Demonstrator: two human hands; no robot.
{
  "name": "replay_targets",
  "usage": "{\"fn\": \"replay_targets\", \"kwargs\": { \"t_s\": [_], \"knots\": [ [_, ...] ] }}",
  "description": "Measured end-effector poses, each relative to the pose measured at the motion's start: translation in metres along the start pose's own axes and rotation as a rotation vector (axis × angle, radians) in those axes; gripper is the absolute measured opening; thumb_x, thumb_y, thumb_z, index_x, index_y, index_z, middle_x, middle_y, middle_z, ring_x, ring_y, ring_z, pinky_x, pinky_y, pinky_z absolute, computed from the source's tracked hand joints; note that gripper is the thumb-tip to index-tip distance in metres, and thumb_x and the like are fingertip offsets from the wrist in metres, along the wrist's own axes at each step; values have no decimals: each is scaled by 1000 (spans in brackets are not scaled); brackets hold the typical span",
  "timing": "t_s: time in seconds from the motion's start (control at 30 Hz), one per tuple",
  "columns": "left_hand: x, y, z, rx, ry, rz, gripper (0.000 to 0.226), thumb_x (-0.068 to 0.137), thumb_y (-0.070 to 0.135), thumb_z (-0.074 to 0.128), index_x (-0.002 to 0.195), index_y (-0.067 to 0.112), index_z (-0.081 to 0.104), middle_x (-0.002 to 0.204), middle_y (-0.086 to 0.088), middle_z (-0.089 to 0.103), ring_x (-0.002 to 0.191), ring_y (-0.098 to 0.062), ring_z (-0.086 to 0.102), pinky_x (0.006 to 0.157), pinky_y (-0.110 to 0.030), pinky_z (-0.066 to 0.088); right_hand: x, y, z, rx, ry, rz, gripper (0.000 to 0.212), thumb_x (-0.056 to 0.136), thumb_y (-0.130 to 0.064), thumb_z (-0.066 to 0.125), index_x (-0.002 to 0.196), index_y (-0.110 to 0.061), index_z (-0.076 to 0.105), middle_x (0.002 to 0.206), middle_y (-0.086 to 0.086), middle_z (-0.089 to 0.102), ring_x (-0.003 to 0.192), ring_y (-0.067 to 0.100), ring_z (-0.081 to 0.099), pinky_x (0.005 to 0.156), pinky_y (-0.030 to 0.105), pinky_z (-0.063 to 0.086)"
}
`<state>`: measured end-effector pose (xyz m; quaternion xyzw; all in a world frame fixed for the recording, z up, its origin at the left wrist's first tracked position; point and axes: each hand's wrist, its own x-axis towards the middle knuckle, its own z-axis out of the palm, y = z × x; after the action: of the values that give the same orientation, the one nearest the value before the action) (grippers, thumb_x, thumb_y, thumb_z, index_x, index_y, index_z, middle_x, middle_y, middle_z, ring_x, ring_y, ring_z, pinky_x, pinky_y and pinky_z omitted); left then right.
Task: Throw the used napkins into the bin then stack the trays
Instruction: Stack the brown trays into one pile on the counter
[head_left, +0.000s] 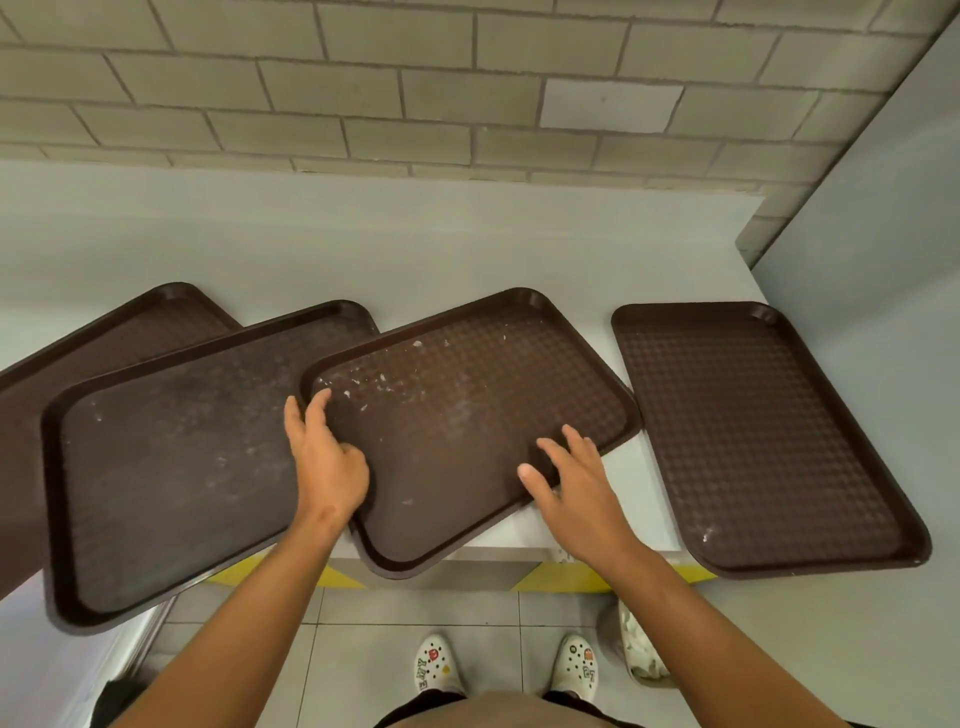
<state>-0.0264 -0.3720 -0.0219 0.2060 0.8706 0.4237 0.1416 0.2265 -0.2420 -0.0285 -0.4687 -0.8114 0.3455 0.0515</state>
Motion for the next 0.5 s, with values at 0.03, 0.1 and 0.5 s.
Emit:
{"fn": "replay_targets", "kwargs": {
  "t_s": [0.03, 0.1, 0.5],
  "knots": [
    [-5, 0, 3, -2, -17, -8, 75, 88, -17, 40, 154, 17, 27, 166, -8, -8, 154, -22, 0, 122, -33, 12, 3, -3, 3, -7, -18, 6, 60, 100, -59, 42, 152, -30, 39, 169, -2, 9, 156, 21, -3, 125, 43, 16],
    [-10, 0, 8, 14, -48, -13, 78, 88, -14, 44, 155, 18, 22, 166, -8, -12, 154, -24, -7, 125, -39, 10, 11, -3, 9, -82, -20, -8, 59, 102, -55, 41, 153, -27, 37, 169, 1, 9, 156, 24, -6, 125, 43, 12],
    [35, 1, -14, 453, -134, 288, 44, 94, 15, 56, 138, 13, 55, 129, -11, 56, 118, -32, 55, 98, -46, 49, 44, 25, -19, -237, -102, -207, 62, 97, 5, 42, 152, -23, 40, 169, 0, 11, 156, 26, -3, 127, 42, 11]
  ]
}}
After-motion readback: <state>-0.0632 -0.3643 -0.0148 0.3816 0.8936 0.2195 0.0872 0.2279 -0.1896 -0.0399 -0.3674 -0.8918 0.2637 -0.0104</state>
